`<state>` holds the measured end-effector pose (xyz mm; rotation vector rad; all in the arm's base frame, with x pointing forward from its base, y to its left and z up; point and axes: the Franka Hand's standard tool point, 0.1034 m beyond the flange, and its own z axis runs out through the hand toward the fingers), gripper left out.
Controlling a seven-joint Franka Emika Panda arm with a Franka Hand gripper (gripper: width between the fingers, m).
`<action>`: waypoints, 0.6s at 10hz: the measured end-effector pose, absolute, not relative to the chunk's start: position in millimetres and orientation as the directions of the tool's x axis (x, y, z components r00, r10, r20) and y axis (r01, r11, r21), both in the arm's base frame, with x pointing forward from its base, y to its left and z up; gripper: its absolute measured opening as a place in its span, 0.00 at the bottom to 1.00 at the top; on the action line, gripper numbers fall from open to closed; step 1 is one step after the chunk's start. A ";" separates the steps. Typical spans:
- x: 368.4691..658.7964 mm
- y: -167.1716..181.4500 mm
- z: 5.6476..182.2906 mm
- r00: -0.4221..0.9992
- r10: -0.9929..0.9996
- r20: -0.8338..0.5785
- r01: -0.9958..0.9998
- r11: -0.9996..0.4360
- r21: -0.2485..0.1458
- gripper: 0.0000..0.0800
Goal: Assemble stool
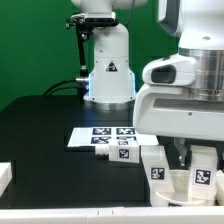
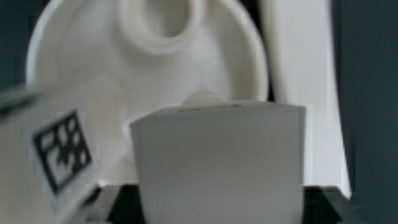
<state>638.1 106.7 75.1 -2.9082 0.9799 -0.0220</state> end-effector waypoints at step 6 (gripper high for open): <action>639.3 108.1 76.6 0.265 -0.962 -0.069 -0.963 -0.260 -0.070 0.42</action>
Offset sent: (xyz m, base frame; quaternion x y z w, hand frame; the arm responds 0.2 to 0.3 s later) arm 0.0000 0.0000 0.0000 0.0000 0.0000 0.1938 0.9810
